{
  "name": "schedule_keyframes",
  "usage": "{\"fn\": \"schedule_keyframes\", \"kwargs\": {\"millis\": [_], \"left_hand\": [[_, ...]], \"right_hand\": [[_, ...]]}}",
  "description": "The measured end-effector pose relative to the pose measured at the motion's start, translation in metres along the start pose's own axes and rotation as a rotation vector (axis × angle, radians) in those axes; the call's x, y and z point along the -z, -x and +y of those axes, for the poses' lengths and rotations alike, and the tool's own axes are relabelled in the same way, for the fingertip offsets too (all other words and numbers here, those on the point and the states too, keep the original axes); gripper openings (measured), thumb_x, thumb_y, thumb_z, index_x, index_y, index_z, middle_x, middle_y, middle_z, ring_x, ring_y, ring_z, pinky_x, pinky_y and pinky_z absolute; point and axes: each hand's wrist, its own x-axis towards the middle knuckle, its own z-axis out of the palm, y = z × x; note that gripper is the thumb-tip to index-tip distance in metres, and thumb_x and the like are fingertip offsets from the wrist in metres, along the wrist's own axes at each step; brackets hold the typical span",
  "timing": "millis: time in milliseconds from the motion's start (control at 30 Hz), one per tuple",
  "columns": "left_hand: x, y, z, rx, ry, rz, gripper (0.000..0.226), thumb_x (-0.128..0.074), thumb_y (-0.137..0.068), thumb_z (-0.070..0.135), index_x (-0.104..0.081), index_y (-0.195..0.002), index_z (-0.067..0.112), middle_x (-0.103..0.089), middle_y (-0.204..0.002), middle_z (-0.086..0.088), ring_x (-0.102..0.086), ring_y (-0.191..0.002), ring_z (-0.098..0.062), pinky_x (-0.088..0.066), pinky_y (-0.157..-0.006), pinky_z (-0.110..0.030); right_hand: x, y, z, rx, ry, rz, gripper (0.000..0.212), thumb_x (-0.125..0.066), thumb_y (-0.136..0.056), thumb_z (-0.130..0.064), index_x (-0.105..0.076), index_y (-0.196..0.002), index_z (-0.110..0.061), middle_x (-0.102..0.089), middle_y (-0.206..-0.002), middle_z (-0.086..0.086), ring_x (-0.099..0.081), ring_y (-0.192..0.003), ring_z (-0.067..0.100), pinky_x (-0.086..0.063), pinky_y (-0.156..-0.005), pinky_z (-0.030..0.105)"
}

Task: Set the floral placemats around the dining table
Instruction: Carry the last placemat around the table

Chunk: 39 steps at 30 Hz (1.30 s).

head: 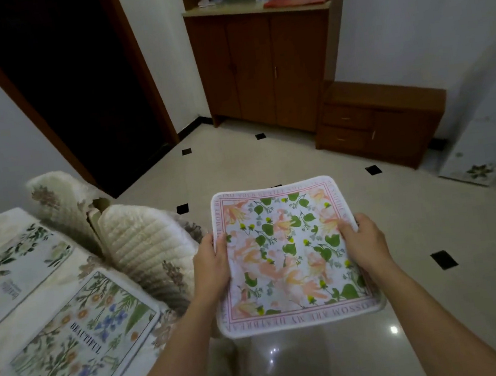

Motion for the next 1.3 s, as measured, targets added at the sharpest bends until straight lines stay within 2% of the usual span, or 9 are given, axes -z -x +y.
{"fn": "schedule_keyframes", "kwargs": {"millis": [133,233,300,433,567,833,933,1033,1300], "left_hand": [[-0.027,-0.029,0.013,0.03,0.047,0.036,0.025,-0.043,-0.103,0.037,-0.059,-0.104,0.017,-0.067,-0.093,0.0,-0.066,-0.085,-0.014,-0.055,-0.069,-0.033],[-0.036,-0.045,0.017,0.075,0.045,0.071,0.028,-0.042,-0.102,0.039,-0.059,-0.107,0.017,-0.068,-0.094,0.001,-0.067,-0.086,-0.015,-0.058,-0.076,-0.041],[-0.038,-0.059,0.018,0.088,0.04,0.084,0.027,-0.042,-0.103,0.037,-0.059,-0.108,0.017,-0.068,-0.094,0.002,-0.067,-0.087,-0.015,-0.057,-0.074,-0.037],[-0.043,-0.089,0.02,0.107,0.027,0.117,0.023,-0.043,-0.104,0.032,-0.059,-0.106,0.017,-0.064,-0.088,0.01,-0.063,-0.081,-0.003,-0.045,-0.06,-0.016],[-0.055,-0.127,0.016,0.134,0.033,0.135,0.018,-0.044,-0.103,0.031,-0.059,-0.102,0.022,-0.066,-0.085,0.013,-0.062,-0.074,0.003,-0.044,-0.054,-0.008],[-0.061,-0.256,-0.002,0.185,0.094,0.175,0.024,-0.044,-0.103,0.036,-0.06,-0.102,0.019,-0.069,-0.088,0.005,-0.069,-0.078,-0.01,-0.057,-0.065,-0.031],[-0.048,-0.307,-0.009,0.225,0.093,0.211,0.023,-0.043,-0.103,0.035,-0.06,-0.102,0.019,-0.07,-0.087,0.005,-0.068,-0.074,-0.004,-0.055,-0.061,-0.025],[-0.033,-0.352,-0.017,0.239,0.094,0.262,0.024,-0.044,-0.103,0.036,-0.061,-0.101,0.018,-0.07,-0.089,0.001,-0.069,-0.08,-0.014,-0.057,-0.067,-0.035],[-0.007,-0.429,-0.036,0.305,0.127,0.335,0.022,-0.044,-0.103,0.035,-0.06,-0.101,0.02,-0.071,-0.088,0.001,-0.07,-0.076,-0.013,-0.059,-0.07,-0.043]], "right_hand": [[0.004,-0.055,-0.005,0.012,0.014,-0.045,0.02,-0.05,-0.1,-0.034,-0.058,-0.105,-0.016,-0.066,-0.093,0.004,-0.062,-0.078,0.019,-0.044,-0.061,0.03],[-0.004,-0.085,-0.009,0.011,0.02,-0.093,0.021,-0.049,-0.1,-0.033,-0.058,-0.106,-0.015,-0.066,-0.093,0.004,-0.062,-0.078,0.018,-0.043,-0.058,0.028],[-0.013,-0.104,-0.014,0.019,0.028,-0.119,0.021,-0.048,-0.101,-0.033,-0.058,-0.107,-0.015,-0.065,-0.094,0.005,-0.06,-0.075,0.016,-0.041,-0.056,0.025],[-0.033,-0.14,-0.027,0.042,0.03,-0.146,0.02,-0.05,-0.1,-0.032,-0.059,-0.105,-0.015,-0.063,-0.089,0.002,-0.058,-0.073,0.015,-0.04,-0.056,0.026],[-0.054,-0.181,-0.039,0.056,0.038,-0.166,0.018,-0.051,-0.099,-0.032,-0.058,-0.104,-0.017,-0.065,-0.091,0.003,-0.059,-0.073,0.014,-0.041,-0.057,0.027],[-0.125,-0.29,-0.099,0.102,0.084,-0.227,0.013,-0.049,-0.1,-0.029,-0.056,-0.106,-0.019,-0.06,-0.085,-0.004,-0.056,-0.07,0.005,-0.038,-0.053,0.023],[-0.161,-0.329,-0.134,0.125,0.093,-0.255,0.012,-0.049,-0.1,-0.029,-0.056,-0.106,-0.021,-0.061,-0.087,-0.003,-0.056,-0.071,0.005,-0.038,-0.054,0.022],[-0.199,-0.361,-0.164,0.142,0.104,-0.28,0.013,-0.048,-0.1,-0.031,-0.056,-0.103,-0.021,-0.063,-0.087,-0.002,-0.058,-0.072,0.006,-0.039,-0.053,0.023],[-0.277,-0.417,-0.216,0.167,0.124,-0.373,0.016,-0.048,-0.1,-0.032,-0.057,-0.1,-0.019,-0.066,-0.088,0.001,-0.064,-0.075,0.016,-0.044,-0.056,0.028]]}}
